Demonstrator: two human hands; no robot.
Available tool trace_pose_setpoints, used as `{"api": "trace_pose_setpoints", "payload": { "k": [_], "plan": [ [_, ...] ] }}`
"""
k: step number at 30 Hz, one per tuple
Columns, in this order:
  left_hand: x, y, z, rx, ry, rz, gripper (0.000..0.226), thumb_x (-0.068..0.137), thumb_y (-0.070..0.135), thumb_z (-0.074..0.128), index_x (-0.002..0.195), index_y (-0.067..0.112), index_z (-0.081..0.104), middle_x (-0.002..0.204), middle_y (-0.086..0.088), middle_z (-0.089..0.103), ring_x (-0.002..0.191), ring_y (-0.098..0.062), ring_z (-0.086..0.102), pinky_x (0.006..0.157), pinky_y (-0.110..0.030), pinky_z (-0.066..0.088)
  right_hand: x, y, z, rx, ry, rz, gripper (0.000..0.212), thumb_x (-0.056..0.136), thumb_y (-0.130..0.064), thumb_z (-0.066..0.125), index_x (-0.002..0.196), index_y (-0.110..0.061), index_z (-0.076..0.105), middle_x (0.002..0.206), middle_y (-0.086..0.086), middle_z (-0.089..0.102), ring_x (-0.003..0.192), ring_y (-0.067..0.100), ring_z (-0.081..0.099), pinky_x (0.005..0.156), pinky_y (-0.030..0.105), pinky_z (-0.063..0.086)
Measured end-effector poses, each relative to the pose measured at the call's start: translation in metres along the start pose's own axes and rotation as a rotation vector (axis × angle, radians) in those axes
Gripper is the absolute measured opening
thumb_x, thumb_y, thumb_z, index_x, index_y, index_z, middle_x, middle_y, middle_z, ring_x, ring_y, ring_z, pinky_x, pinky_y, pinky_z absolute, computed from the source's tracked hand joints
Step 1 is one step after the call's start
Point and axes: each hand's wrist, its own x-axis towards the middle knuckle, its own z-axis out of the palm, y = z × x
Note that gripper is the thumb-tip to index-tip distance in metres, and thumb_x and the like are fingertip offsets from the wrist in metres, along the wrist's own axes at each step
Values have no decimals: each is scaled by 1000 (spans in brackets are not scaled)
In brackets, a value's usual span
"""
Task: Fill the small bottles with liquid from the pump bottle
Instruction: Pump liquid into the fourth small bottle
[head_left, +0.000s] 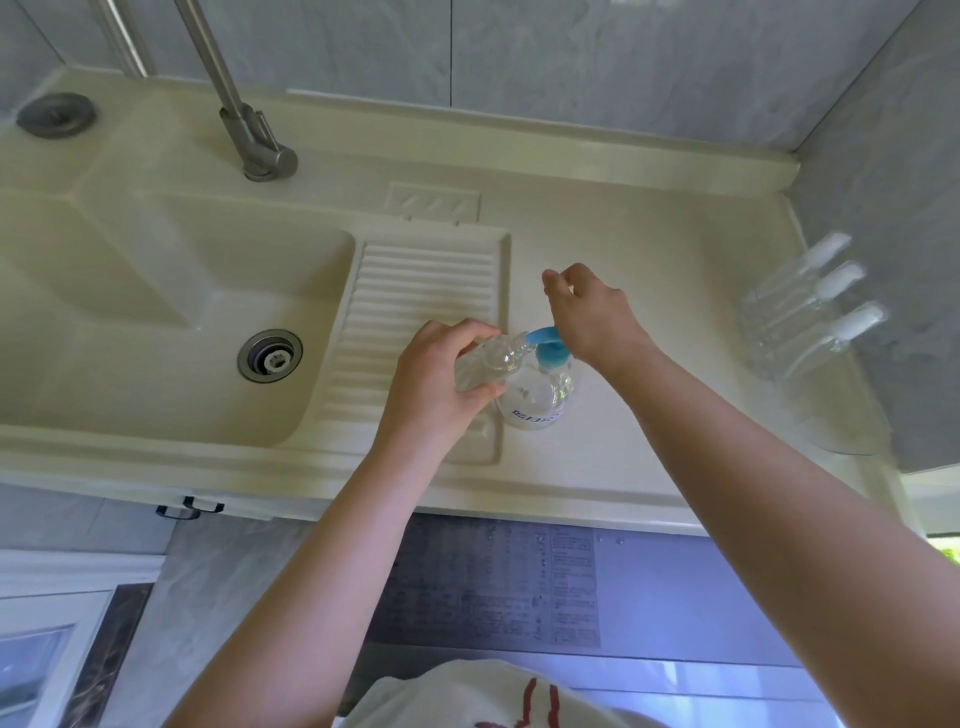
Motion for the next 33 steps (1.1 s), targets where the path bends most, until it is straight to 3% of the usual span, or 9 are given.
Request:
{"api": "trace_pose_setpoints", "payload": {
  "k": [2, 7, 12, 15, 18, 24, 33],
  "plan": [
    [0, 0, -1, -2, 7, 4, 47, 69, 15, 84, 110, 30, 67, 100, 3, 56, 90, -6, 55, 80, -1, 33, 1, 2, -4, 35, -37, -13, 44, 99, -48, 35, 113, -15, 60, 103, 10, 63, 88, 32, 61, 79, 37, 51],
    [-2, 0, -3, -14, 14, 6, 48, 68, 14, 85, 110, 30, 67, 99, 1, 56, 92, -8, 56, 80, -8, 36, -11, 10, -20, 223, -133, -96, 33, 93, -50, 52, 90, -25, 73, 85, -4, 68, 79, 14, 61, 74, 28, 48],
    [-3, 1, -5, -21, 27, 1, 49, 68, 13, 85, 110, 30, 67, 100, 1, 57, 90, -8, 55, 80, -5, 34, -34, 27, -28, 305, -187, -224, 7, 84, -31, 73, 87, -25, 77, 90, -10, 75, 80, 3, 64, 77, 23, 48],
    [-4, 3, -6, -9, 23, 9, 49, 68, 13, 85, 110, 29, 68, 100, 1, 57, 89, -7, 54, 80, -1, 32, -40, 37, -27, 264, -152, -328, 8, 85, -21, 74, 92, -24, 75, 96, -13, 74, 85, 2, 66, 79, 20, 50],
    [-5, 4, -6, -3, 13, 22, 49, 68, 13, 85, 111, 28, 68, 101, 0, 57, 90, -8, 55, 80, -1, 33, -42, 43, -23, 227, -73, -379, 8, 86, -18, 74, 91, -24, 73, 100, -13, 72, 86, -1, 66, 68, 10, 46],
    [-5, 6, -5, -3, 1, 18, 49, 69, 13, 85, 112, 28, 67, 102, 1, 56, 91, -7, 55, 80, 2, 31, -44, 48, -21, 187, 18, -428, 9, 86, -18, 76, 92, -24, 73, 100, -9, 72, 82, -3, 65, 64, 7, 44],
    [2, 9, -5, 20, -5, 18, 49, 70, 17, 84, 113, 32, 66, 103, 2, 55, 97, -14, 57, 92, -28, 46, -41, 46, -25, 157, -12, -403, 7, 85, -27, 75, 90, -31, 74, 96, -16, 72, 81, -4, 66, 62, 9, 45]
  ]
}}
